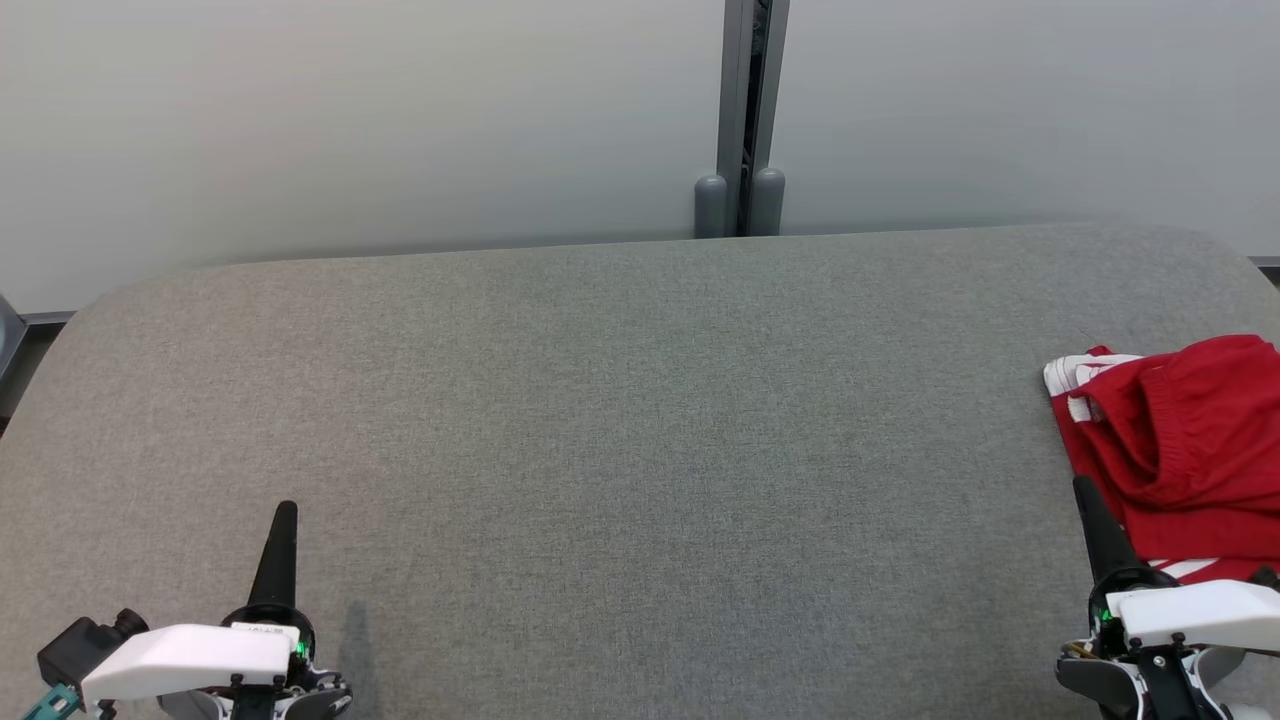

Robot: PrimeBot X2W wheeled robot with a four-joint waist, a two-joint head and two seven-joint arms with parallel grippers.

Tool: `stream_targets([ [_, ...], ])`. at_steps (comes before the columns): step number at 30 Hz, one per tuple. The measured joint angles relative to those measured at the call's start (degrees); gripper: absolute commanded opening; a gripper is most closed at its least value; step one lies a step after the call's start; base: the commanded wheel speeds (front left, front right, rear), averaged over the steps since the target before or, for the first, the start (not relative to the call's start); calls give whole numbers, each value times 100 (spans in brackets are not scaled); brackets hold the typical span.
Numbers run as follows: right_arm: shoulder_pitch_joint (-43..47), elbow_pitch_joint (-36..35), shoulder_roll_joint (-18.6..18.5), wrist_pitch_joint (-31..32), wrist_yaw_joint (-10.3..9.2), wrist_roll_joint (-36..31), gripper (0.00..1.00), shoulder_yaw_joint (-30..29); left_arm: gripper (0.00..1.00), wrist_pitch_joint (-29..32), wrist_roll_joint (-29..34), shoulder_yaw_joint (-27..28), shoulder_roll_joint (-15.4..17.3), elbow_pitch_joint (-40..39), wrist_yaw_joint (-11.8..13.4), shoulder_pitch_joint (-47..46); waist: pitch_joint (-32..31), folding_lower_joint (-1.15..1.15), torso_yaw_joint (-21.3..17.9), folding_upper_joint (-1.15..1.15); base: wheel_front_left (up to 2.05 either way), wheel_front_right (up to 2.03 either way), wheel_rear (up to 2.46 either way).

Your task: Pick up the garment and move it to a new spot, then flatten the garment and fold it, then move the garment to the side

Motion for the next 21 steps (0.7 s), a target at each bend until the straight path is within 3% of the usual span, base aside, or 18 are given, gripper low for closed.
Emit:
stream_targets([
  [21,26,-260,-14,245,0,1011,0,-92,0,252,-956,98,9,-174,-80,-106,4,0,9,0,0,0,0],
])
